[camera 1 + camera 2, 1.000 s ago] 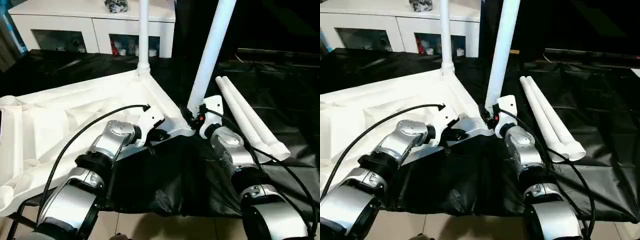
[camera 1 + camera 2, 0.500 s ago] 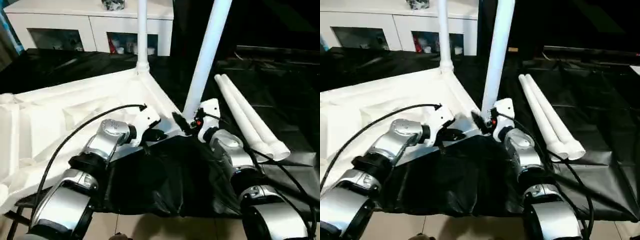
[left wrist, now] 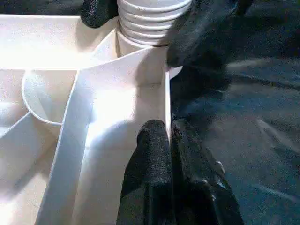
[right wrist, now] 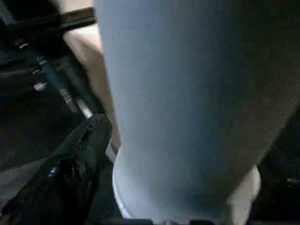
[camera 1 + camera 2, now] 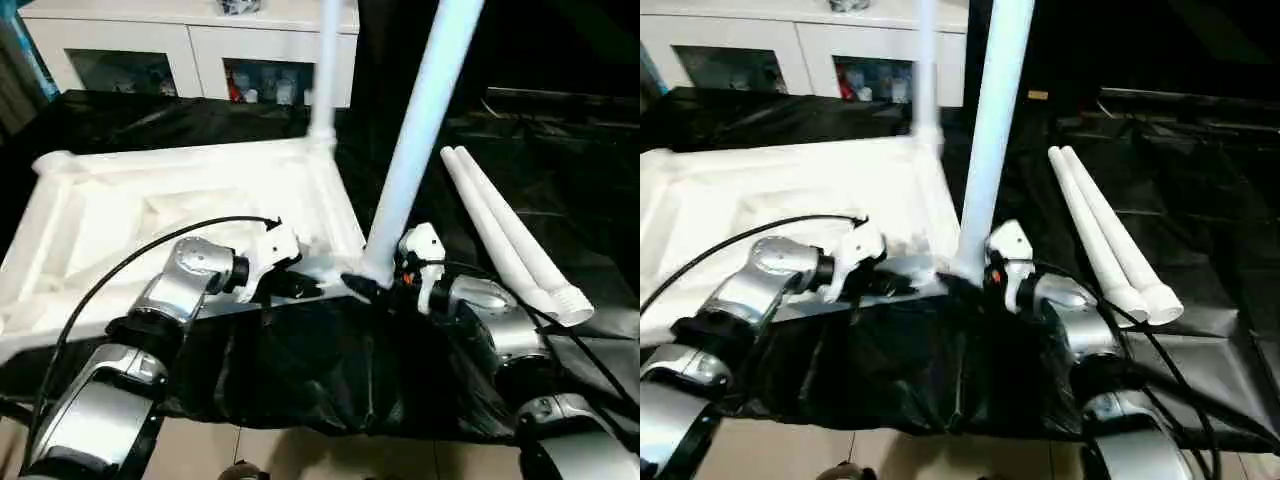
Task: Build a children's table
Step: Rotate leg to tighten
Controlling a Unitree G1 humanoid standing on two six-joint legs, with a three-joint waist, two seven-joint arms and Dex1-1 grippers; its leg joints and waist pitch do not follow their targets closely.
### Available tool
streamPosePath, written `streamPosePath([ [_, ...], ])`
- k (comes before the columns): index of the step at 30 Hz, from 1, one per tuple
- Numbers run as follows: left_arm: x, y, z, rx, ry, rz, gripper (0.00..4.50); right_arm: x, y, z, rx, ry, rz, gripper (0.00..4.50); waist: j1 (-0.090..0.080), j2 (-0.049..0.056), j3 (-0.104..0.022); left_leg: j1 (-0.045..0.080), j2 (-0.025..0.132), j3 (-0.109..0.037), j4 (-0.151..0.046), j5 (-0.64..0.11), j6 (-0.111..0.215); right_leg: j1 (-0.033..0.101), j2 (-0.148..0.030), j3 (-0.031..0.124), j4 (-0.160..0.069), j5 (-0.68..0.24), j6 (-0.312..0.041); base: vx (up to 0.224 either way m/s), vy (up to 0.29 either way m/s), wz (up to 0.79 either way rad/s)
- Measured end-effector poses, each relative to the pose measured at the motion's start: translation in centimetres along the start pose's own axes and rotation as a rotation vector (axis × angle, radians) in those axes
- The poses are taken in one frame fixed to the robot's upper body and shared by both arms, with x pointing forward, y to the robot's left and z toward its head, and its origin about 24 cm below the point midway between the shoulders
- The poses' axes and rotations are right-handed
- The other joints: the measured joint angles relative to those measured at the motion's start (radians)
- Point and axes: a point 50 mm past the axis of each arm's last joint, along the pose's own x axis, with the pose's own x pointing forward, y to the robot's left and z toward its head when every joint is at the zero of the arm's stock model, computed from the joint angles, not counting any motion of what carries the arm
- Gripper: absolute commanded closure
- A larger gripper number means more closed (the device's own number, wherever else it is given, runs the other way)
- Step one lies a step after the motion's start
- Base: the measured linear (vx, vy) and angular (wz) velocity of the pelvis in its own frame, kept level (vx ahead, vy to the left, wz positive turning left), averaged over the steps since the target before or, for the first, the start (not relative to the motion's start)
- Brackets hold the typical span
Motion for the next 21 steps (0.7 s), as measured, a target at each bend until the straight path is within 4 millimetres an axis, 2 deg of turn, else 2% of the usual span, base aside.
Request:
streamPosePath([
  [3,-0.1,-0.2,-0.1,0.013,0.002,-0.027,4.50,-0.3,0.3,0.0,0.003,0.008,0.046,0.60,0.005,0.000,0.000,0.000,0.000,0.000,0.000,0.000,0.000,0.000,0.000,0.000,0.000,0.000,0.000,0.000,0.000,0.00],
  [5,-0.2,-0.2,-0.1,0.017,0.004,-0.041,4.50,-0.5,0.4,0.0,0.001,0.016,0.072,0.85,0.008,0.000,0.000,0.000,0.000,0.000,0.000,0.000,0.000,0.000,0.000,0.000,0.000,0.000,0.000,0.000,0.000,0.00],
  [8,-0.5,-0.4,-0.2,0.026,0.008,-0.068,4.50,-0.7,0.7,0.0,0.009,0.032,0.110,0.98,0.012,0.000,0.000,0.000,0.000,0.000,0.000,0.000,0.000,0.000,0.000,0.000,0.000,0.000,0.000,0.000,0.000,0.00],
  [10,-0.6,-0.5,-0.3,0.031,0.010,-0.079,4.50,-0.7,1.0,0.0,0.005,0.036,0.125,1.31,0.014,0.000,0.000,0.000,0.000,0.000,0.000,0.000,0.000,0.000,0.000,0.000,0.000,0.000,0.000,0.000,0.000,0.00],
  [14,-0.7,-0.5,-0.4,0.039,0.013,-0.096,4.50,-0.7,1.1,0.0,0.017,0.037,0.142,1.53,0.014,0.000,0.000,0.000,0.000,0.000,0.001,0.000,0.000,0.000,0.000,0.000,0.001,0.000,0.000,0.000,0.000,0.00],
  [21,-0.8,-0.6,-0.4,0.038,0.016,-0.104,4.50,-0.6,1.4,0.0,0.029,0.032,0.144,1.66,0.014,0.000,0.000,0.000,0.001,0.000,0.001,0.000,0.000,0.000,0.000,0.000,0.001,0.000,0.000,0.000,0.000,0.00],
])
